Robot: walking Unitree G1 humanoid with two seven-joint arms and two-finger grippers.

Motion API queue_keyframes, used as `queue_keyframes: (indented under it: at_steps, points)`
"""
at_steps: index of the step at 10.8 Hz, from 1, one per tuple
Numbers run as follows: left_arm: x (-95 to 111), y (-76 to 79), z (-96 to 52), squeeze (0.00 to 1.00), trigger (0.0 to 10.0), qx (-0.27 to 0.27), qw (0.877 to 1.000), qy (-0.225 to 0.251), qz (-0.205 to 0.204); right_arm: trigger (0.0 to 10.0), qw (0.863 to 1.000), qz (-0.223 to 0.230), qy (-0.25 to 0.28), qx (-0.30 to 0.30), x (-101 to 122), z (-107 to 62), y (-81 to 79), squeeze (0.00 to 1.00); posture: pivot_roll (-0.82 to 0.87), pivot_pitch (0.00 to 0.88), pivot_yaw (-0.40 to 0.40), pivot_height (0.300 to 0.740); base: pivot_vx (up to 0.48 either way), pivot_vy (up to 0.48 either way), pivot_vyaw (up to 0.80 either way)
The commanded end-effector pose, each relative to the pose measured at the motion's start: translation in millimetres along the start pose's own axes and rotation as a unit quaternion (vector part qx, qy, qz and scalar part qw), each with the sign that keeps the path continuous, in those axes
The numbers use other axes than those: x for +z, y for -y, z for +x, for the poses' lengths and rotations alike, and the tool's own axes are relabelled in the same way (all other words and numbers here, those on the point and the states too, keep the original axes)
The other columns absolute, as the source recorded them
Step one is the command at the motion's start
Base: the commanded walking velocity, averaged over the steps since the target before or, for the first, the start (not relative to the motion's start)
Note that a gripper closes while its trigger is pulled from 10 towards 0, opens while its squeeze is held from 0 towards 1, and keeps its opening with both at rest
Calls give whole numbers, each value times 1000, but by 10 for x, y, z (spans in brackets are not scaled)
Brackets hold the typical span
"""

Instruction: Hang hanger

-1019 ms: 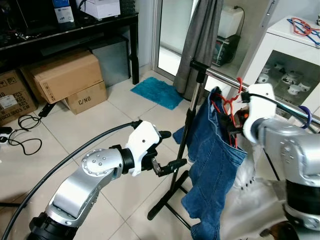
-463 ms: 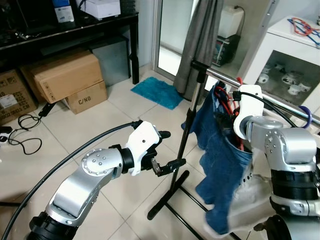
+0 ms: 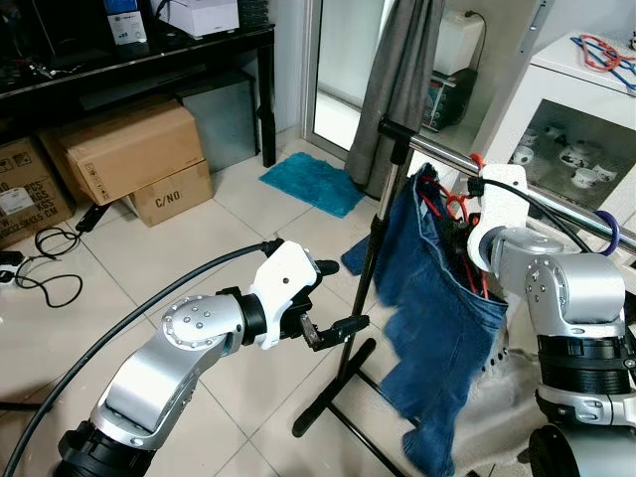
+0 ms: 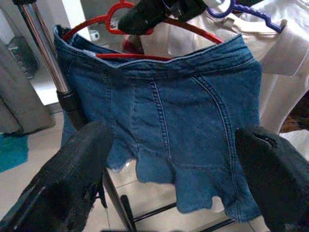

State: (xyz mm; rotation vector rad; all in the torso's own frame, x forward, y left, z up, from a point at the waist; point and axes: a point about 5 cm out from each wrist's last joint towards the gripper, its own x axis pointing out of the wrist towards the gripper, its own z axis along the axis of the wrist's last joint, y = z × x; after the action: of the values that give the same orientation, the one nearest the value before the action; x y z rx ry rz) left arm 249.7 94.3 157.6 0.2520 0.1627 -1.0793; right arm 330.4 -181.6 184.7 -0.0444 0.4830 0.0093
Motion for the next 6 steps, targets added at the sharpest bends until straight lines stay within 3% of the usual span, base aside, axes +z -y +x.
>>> queue_keyframes:
  at_steps: [1, 6]
  points:
    - [16, -2, 11, 435, 10000, 0, 1000, -1, 6, 0, 1000, 2, 10, -5, 50, -4, 21, 0, 25, 0, -61, 740, 0, 0, 0]
    - [16, 8, 13, 427, 10000, -4, 1000, -2, 10, 0, 1000, 1, 12, -2, 39, -20, 14, 0, 26, 0, -60, 740, 0, 0, 0]
